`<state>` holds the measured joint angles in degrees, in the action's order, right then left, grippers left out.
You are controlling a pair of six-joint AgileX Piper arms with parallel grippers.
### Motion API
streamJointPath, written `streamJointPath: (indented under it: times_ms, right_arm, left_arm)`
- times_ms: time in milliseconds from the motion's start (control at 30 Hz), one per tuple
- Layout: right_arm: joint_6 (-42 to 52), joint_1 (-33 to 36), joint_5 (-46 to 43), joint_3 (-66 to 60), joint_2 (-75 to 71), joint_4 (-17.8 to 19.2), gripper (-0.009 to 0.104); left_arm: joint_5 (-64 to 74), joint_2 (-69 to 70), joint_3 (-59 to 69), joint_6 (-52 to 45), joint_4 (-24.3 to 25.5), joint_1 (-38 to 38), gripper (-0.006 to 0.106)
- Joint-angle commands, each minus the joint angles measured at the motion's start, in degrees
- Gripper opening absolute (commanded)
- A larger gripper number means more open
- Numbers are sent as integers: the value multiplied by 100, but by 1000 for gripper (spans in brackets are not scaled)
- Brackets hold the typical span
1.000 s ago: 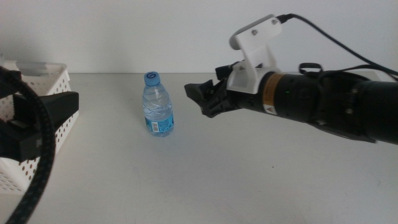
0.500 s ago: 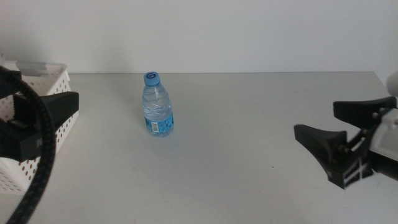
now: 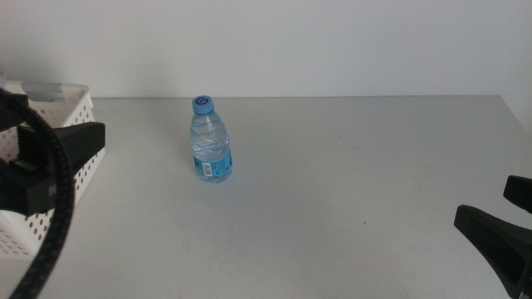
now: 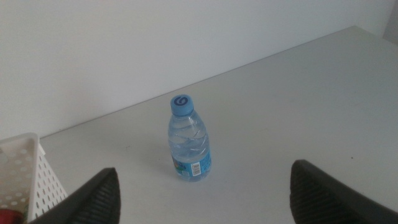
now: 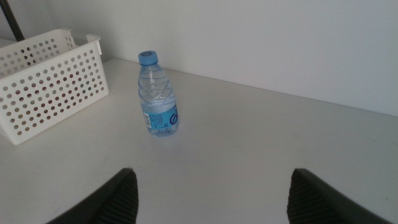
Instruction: Use arms to grab the bottles and put them into the dustbin to the left of the table.
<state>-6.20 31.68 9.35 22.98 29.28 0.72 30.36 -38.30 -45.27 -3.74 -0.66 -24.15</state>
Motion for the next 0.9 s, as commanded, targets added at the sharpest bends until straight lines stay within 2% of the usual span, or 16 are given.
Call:
streamJointPath:
  times_ms: [0,267,400,667,867]
  right_arm:
    - [199,-55,-452,147,4,-72,61]
    - [176,-55,-424,127,4,-72,61]
    - [176,-55,-424,127,4,-72,61]
    - [176,-55,-424,127,4,-72,61]
    - [176,-55,-424,127,4,-72,61]
  left_arm:
    - [-408,7,-154,88,-8,-43,93]
    - [-796,-73,-150,88,157,-38,93]
    - [-1035,-243,106,-260,157,-38,93]
    - [-3367,-279,1878,-362,-376,-38,93]
    - [-4283,-345,2577,-362,-420,-38,93]
